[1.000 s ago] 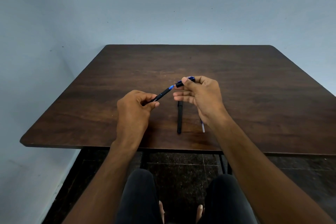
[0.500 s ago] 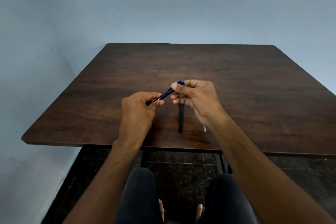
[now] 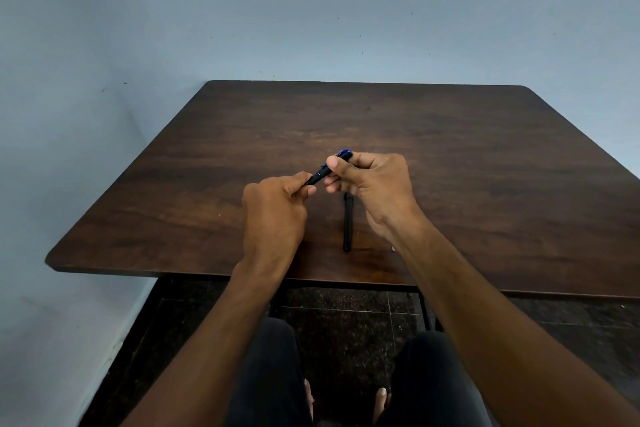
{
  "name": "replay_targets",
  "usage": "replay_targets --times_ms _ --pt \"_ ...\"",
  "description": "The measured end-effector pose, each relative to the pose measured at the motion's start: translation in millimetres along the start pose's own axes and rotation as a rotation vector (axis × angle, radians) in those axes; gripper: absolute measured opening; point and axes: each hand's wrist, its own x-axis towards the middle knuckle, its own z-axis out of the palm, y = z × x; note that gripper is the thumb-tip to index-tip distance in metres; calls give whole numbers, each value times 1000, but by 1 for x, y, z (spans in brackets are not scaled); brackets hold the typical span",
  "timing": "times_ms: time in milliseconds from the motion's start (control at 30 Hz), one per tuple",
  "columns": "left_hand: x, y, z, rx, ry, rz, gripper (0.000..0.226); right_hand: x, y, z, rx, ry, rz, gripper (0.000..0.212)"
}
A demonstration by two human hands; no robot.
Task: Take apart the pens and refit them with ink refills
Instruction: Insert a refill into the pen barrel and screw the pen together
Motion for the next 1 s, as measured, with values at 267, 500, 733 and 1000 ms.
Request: replay_targets --times_ms 267,500,733,1000 --pt "0 2 2 -84 -33 -62 18 4 -5 -1 9 -1 37 20" --pt "-1 13 2 -166 -43 -73 4 1 -2 1 -73 -11 95 15" --pt "-12 31 17 -223 -110 -5 9 7 -24 -26 -129 45 121 14" --pt "-6 28 43 -138 -169 -73 11 0 -38 -79 -384 121 144 14"
